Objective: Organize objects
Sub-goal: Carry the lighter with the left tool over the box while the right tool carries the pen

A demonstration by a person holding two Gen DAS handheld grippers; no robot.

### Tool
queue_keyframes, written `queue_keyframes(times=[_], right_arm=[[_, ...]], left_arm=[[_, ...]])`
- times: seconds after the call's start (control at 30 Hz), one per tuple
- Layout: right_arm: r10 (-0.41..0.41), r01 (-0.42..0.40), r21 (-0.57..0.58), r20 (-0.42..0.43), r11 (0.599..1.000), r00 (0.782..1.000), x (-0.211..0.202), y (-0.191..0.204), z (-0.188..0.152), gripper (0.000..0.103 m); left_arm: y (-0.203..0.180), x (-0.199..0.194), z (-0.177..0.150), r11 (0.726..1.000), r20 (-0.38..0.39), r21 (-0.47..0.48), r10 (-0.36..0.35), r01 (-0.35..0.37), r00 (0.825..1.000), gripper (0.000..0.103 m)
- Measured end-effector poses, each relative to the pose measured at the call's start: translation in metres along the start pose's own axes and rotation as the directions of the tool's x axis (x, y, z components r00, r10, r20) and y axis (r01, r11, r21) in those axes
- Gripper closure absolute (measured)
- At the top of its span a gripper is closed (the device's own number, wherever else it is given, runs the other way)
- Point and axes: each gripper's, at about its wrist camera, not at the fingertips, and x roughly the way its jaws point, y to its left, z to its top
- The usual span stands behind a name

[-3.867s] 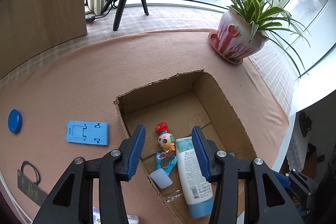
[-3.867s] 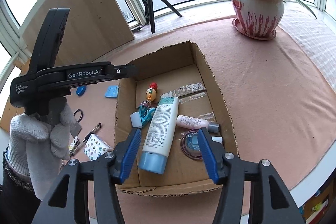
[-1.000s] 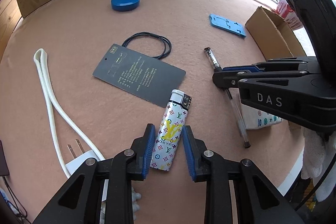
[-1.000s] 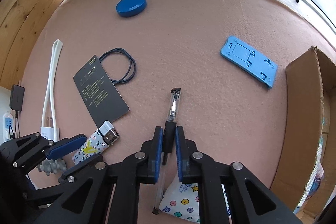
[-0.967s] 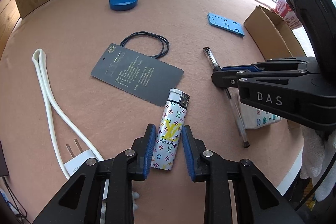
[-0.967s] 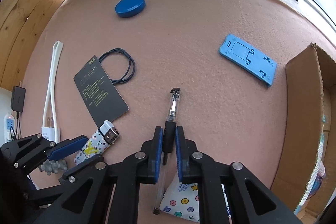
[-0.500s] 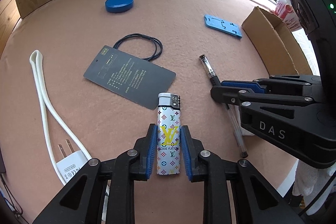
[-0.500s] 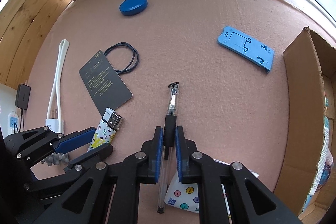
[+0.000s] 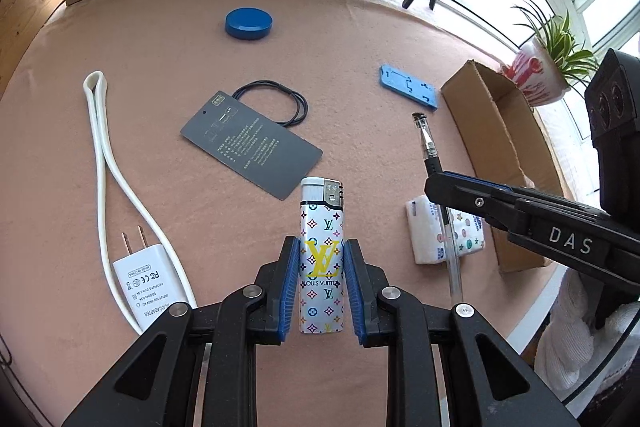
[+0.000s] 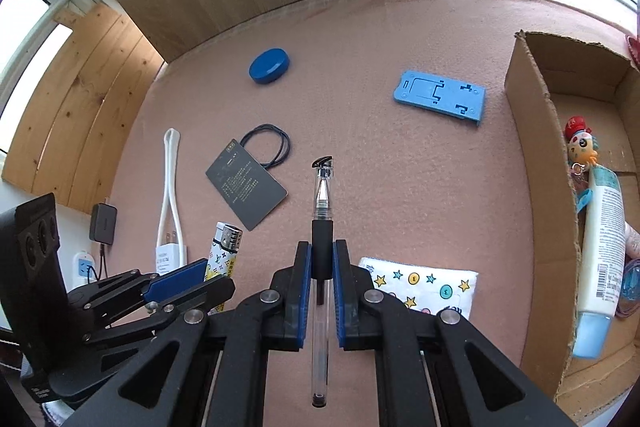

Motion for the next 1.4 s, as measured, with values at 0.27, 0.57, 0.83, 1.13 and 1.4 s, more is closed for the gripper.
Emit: queue_keyframes(times=[0.27,0.57,0.83,1.13,1.4], right_arm=[[0.01,-0.012,0.027,0.085,1.0,0.996,-0.035,-0.008,0.002,0.093],[-0.047,0.025,0.122,0.181,0.992,0.982,-0.093,-0.07,-0.01,0.093],[-0.139,0.079,0.244,0.242,0.967,0.96,-0.133,-0.136,-0.021,0.094],[-0.158,0.081,0.291,0.254,0.953,0.954,-0.14,-0.172,-0.023,0.094],[-0.136,0.06,0.293,0.246,0.954,0.96,-0.131,-0.186,-0.013,0.093]], left_arm=[[-0.031,-0.008,0.013,0.999,0.032,0.032,-0.032,0.031,0.999,0.079],[-0.087,-0.01,0.037,0.99,0.052,0.121,-0.08,0.073,0.995,0.079],[-0.155,0.006,0.062,0.97,0.054,0.216,-0.125,0.111,0.991,0.079],[-0.226,0.039,0.087,0.947,0.038,0.298,-0.137,0.119,0.99,0.079],[-0.264,0.076,0.11,0.945,0.021,0.31,-0.119,0.106,0.993,0.079]])
